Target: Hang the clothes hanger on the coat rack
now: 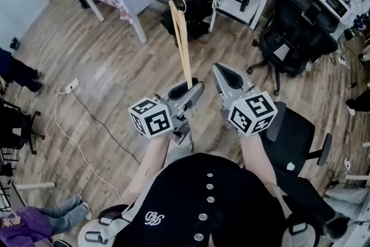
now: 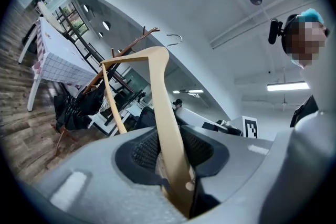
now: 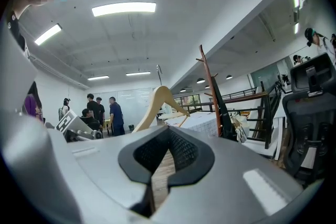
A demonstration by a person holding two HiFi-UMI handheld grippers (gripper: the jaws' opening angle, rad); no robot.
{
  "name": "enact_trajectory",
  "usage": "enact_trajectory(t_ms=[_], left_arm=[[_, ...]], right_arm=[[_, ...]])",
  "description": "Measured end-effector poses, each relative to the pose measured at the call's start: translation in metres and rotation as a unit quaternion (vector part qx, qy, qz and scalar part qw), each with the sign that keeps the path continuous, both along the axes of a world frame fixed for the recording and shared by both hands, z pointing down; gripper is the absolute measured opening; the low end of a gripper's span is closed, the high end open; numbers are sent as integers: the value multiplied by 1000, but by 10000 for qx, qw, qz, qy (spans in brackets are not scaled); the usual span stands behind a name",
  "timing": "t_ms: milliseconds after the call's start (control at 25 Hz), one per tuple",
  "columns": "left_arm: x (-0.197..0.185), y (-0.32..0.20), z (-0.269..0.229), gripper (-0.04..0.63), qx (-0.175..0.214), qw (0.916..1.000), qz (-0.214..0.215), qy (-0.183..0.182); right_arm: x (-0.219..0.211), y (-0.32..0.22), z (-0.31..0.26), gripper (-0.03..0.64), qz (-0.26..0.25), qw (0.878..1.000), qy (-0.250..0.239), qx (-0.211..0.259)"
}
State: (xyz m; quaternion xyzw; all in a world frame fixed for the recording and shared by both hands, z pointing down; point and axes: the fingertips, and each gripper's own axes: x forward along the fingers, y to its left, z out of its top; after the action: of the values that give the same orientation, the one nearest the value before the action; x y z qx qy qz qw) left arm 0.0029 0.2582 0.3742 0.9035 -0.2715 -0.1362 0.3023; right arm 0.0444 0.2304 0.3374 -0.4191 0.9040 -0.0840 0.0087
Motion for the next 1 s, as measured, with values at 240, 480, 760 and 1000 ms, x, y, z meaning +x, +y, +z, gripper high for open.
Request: enact_trajectory(t_ms=[240,480,760,1000], left_arm=[[-26,-62,-6,123,74,9998,165,-43],[-39,-101,-7,123,105,9990,428,-79],[-52,-132,-6,123,105,9987,489,-71],[-52,-158,-1,123,65,9982,576,-122]], right_arm=[[-24,-64,-9,2,258,9996,-3,96],[-46,-105,-3,2,431,9990,23,82],[-59,-137,3,2,593,9982,-13,20],[-61,-163,7,2,646,9979,21,6]])
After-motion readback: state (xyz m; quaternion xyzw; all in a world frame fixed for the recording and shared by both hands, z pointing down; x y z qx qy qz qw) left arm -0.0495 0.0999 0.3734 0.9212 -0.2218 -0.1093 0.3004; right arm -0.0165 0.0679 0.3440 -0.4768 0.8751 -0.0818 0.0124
